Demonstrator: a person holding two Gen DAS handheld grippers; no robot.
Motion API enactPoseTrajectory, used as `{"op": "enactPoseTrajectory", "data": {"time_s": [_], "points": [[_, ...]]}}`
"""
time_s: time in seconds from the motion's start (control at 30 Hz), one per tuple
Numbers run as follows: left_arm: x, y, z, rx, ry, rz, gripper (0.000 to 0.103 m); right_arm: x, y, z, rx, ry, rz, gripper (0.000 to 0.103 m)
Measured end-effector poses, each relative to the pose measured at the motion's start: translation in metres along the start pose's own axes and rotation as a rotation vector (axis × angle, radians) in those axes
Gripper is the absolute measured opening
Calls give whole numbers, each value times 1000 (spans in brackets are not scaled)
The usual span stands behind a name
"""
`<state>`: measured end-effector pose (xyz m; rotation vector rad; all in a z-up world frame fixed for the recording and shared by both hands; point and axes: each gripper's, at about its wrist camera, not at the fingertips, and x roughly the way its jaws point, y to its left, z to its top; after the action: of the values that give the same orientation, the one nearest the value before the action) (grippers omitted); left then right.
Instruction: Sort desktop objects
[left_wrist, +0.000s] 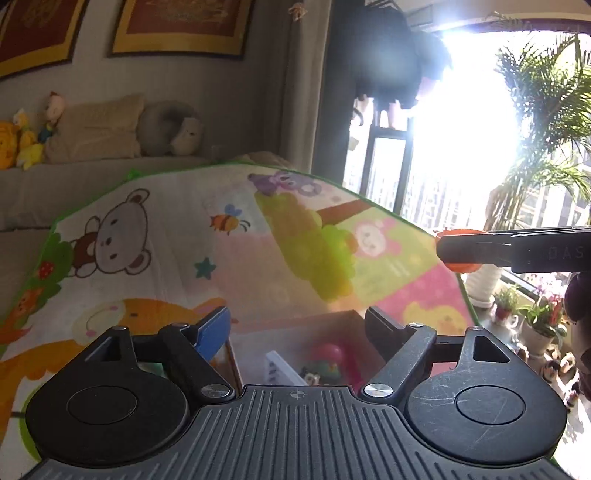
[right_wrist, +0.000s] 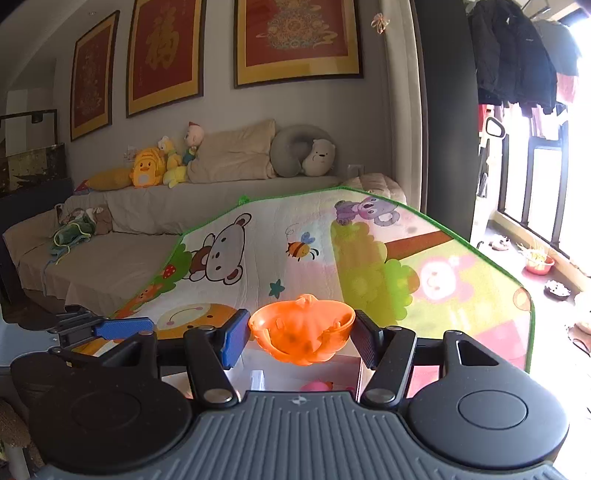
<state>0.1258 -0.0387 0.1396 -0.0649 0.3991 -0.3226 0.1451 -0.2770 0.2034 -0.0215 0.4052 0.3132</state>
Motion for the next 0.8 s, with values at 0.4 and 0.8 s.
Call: {"op": "enactPoseTrajectory", "data": {"time_s": [0.4,0.8], "points": [[-60,34,-117,79,191,103,100,98,11,-33,141,219,107,72],[-87,76,-154,-43,202,208,102,149,109,-24,55,373,249,74]]}}
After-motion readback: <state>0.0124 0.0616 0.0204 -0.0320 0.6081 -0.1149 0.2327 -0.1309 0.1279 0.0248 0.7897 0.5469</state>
